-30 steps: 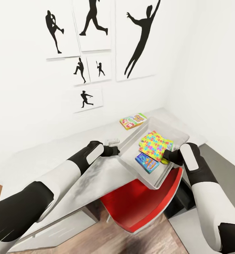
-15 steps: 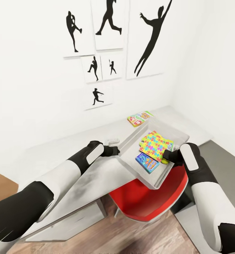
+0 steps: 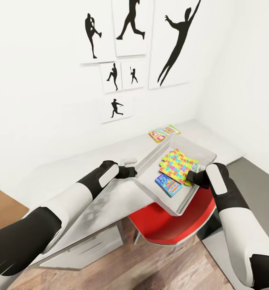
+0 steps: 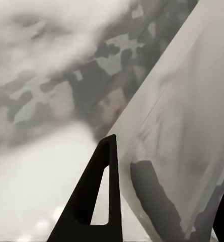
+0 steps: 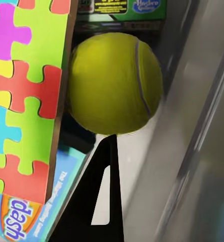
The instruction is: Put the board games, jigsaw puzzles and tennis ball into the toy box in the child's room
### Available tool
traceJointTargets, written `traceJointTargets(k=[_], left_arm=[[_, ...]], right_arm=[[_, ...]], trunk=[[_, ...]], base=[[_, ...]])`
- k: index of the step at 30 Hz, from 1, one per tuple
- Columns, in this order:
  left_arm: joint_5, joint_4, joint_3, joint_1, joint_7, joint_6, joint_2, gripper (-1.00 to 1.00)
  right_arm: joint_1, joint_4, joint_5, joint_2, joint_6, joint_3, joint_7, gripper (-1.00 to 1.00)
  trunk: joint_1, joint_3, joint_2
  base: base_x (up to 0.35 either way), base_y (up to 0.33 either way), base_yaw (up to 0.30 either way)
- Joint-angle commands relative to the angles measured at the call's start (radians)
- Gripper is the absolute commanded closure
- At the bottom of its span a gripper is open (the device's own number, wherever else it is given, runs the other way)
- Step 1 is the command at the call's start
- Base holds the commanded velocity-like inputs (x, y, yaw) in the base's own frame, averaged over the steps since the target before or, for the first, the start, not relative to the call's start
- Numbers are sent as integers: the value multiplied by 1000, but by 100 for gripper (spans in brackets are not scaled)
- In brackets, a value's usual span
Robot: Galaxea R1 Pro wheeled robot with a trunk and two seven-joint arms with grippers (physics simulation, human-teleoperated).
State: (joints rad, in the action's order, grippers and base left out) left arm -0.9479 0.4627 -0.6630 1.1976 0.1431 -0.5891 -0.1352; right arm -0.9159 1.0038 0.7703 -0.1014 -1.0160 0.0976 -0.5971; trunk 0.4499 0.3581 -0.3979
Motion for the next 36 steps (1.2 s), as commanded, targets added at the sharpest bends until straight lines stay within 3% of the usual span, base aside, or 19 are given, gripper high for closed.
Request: traceJointTargets(k=[1,22,36], left_arm=[[-53,4,-1,2,3,3,0,100],[-52,4,-1,2,4,5,0,100],[-52,4,-1,2,4,5,2,100]], right_arm=[[-1,1,30,0,5,0,-9,100],[2,0,30,-4,5,-5,-2,100],[1,-1,30,-5,5,-1,-3,100]], trunk=[[0,2,-2],[0,2,-2],[0,2,-2]], base=[[-208,120,0],[-47,31,4],[0,0,229]])
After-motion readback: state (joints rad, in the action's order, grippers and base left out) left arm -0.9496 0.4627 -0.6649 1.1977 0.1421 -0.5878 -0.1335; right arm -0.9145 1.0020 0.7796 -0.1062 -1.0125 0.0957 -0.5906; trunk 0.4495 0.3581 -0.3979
